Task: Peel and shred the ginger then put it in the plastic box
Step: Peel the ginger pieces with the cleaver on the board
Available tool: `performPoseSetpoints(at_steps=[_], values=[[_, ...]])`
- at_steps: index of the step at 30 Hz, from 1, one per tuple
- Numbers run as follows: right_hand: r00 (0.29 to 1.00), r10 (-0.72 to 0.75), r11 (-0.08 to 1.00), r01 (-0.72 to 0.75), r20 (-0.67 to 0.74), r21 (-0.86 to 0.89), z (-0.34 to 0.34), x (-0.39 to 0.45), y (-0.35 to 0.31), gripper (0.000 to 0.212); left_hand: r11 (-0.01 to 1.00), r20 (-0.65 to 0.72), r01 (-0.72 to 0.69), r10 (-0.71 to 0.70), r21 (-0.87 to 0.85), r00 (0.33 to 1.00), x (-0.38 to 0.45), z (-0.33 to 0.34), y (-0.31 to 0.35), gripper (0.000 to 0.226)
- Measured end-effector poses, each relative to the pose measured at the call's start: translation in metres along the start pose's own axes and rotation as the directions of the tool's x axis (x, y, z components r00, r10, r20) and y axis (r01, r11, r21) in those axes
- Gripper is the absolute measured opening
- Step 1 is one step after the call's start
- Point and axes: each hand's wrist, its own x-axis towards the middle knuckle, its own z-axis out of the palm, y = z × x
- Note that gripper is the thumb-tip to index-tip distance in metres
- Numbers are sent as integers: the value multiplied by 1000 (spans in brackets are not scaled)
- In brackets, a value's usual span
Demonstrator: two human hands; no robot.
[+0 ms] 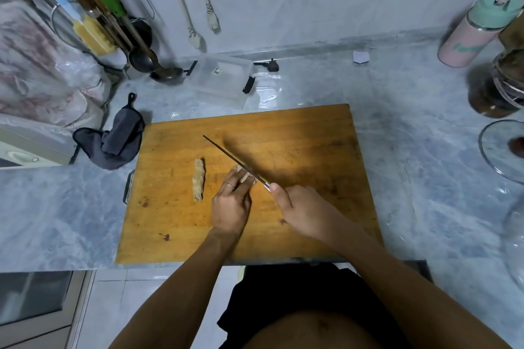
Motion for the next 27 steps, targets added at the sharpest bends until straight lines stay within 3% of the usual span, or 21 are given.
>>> performPoseSetpoints(at_steps=[10,27], values=[[1000,26,1000,-26,0,6,3,8,-1,74,999,-13,7,-8,-40,1000,3,0,-2,32],[992,123,992,-122,-17,41,16,3,-4,65,996,-4,48,-48,-76,999,4,1,-2,36]])
